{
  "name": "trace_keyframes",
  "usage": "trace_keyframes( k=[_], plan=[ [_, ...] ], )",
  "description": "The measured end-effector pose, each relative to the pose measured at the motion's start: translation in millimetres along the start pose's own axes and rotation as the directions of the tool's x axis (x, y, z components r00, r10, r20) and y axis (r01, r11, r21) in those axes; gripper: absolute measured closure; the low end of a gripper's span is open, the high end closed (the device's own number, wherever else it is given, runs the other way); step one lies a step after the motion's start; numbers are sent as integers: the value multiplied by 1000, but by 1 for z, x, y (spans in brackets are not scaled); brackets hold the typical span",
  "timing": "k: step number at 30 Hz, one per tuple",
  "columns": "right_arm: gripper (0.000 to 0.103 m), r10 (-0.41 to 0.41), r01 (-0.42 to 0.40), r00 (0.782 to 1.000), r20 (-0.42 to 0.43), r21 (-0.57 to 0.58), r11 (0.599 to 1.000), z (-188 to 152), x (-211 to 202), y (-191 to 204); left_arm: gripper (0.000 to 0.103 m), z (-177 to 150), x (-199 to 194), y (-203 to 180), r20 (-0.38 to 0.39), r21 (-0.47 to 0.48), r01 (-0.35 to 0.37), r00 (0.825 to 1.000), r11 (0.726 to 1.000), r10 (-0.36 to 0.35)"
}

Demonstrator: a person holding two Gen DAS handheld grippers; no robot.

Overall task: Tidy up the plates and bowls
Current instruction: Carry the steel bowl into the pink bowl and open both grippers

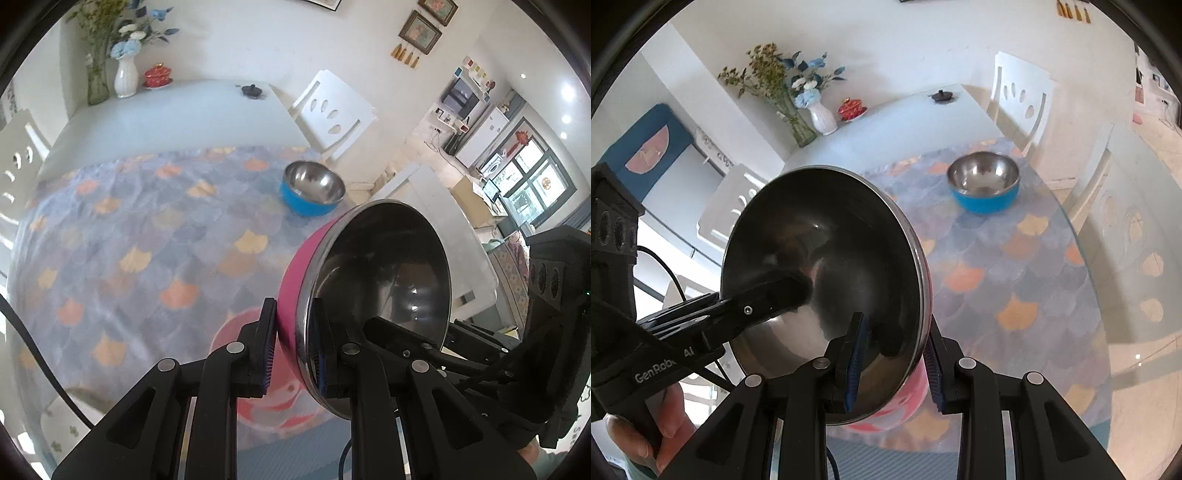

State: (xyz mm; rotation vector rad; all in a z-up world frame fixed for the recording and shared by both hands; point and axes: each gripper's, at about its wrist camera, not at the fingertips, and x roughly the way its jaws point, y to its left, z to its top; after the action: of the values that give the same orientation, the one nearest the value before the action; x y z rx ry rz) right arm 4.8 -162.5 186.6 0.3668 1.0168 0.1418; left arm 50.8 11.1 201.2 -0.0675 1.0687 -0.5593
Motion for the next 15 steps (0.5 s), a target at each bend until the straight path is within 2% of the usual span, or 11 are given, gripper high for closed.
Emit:
trace_keyframes(
  k=[8, 15],
  plan=[
    [74, -51, 51, 992, -120, 3, 999, -52, 24, 21, 89, -54, 17, 23, -81, -44, -10, 997, 999, 6],
    [74, -115, 115, 975, -190, -14, 993, -71, 52, 13, 89, -81, 48, 34, -157, -75, -21, 988, 997, 9]
  ],
)
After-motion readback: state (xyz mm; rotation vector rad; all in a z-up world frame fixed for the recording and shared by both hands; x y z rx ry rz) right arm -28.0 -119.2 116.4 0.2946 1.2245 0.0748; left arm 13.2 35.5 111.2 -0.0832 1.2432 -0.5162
